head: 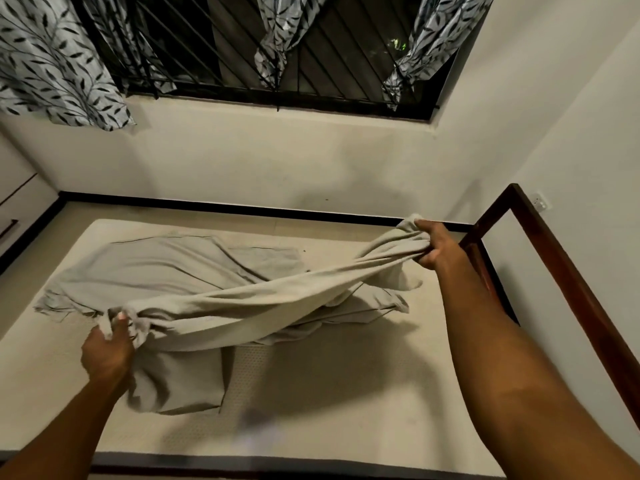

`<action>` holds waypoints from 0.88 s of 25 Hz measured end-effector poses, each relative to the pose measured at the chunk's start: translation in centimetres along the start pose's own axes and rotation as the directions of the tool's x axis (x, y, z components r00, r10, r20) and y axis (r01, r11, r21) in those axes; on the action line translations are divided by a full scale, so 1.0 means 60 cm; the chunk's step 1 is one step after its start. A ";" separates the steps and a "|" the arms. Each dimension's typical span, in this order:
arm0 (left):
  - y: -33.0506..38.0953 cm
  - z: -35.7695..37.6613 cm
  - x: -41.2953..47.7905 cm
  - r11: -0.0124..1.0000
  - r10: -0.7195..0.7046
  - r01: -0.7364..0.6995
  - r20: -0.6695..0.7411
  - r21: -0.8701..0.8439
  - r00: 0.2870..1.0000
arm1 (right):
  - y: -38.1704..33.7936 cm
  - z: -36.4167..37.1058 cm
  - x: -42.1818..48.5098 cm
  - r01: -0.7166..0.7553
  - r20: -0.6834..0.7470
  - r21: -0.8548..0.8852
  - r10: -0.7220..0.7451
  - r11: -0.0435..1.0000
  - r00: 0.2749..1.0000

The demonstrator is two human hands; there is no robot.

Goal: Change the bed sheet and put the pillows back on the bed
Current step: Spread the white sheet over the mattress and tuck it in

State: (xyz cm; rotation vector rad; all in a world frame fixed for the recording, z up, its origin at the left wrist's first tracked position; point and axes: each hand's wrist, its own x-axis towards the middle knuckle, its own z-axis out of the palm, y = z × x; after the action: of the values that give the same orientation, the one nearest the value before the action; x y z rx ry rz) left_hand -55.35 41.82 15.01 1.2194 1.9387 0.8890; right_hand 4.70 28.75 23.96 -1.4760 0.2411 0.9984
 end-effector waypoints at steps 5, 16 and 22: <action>0.037 0.095 -0.043 0.996 0.077 -0.056 0.352 -0.070 0.933 | 0.077 -0.042 0.086 -0.101 -0.057 0.034 0.102 0.994 0.993; 0.040 0.198 -0.145 0.851 -0.281 -0.320 0.875 0.417 0.394 | 0.200 -0.158 0.019 -0.349 -0.268 -0.103 0.312 0.931 0.911; 0.081 0.299 -0.250 0.840 -0.291 -0.380 0.912 0.388 0.290 | 0.158 -0.222 0.084 -0.253 -0.382 -0.098 0.198 0.963 0.902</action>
State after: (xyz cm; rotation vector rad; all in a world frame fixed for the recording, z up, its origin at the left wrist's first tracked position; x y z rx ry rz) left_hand -33.36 33.03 11.95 1.5863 1.0432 -0.5231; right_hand 7.02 17.01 11.76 -1.7977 0.6367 0.9275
